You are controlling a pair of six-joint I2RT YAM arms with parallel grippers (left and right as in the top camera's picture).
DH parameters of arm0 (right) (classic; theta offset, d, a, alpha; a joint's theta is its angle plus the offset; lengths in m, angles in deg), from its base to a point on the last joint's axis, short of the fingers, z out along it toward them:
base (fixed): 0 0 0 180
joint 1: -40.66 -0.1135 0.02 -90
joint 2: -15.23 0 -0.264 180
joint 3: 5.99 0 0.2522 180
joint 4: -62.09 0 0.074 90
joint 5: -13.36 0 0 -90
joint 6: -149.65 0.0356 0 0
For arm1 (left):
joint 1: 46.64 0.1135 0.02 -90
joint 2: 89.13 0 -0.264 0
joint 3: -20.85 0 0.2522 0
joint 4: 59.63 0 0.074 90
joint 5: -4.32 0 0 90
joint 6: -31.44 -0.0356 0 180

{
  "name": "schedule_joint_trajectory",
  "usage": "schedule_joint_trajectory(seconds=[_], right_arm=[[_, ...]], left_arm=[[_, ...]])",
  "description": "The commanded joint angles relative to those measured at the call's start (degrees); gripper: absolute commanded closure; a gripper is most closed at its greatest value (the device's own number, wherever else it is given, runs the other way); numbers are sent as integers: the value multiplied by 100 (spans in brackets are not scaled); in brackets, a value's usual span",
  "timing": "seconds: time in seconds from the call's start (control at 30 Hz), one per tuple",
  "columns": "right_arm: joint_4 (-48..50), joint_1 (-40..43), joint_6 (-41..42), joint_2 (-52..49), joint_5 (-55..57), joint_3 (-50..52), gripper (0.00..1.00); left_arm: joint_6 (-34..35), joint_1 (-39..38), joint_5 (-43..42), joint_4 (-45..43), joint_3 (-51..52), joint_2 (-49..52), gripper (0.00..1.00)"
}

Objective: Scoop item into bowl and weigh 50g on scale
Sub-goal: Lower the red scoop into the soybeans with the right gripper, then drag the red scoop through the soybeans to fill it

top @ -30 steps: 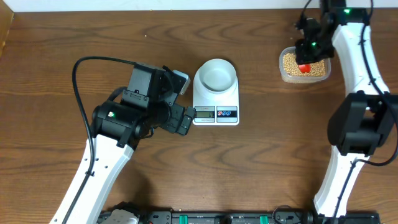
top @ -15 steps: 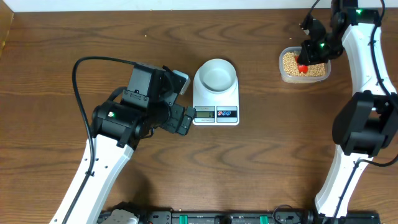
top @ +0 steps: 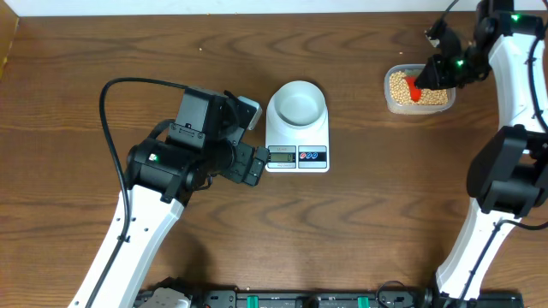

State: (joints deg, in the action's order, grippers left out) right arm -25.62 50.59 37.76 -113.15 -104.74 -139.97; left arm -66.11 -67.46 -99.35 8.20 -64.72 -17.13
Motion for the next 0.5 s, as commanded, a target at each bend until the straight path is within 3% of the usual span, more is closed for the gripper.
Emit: schedule_joint_trajectory(seconds=[0.0,0.47], right_arm=[[-57,66,-133,-118,-702,-72,99],[420,280,-85,-131,-780,535,99]], left_arm=[[-57,24,-68,33,2,33,5],[-57,24,-68,33,2,33,5]])
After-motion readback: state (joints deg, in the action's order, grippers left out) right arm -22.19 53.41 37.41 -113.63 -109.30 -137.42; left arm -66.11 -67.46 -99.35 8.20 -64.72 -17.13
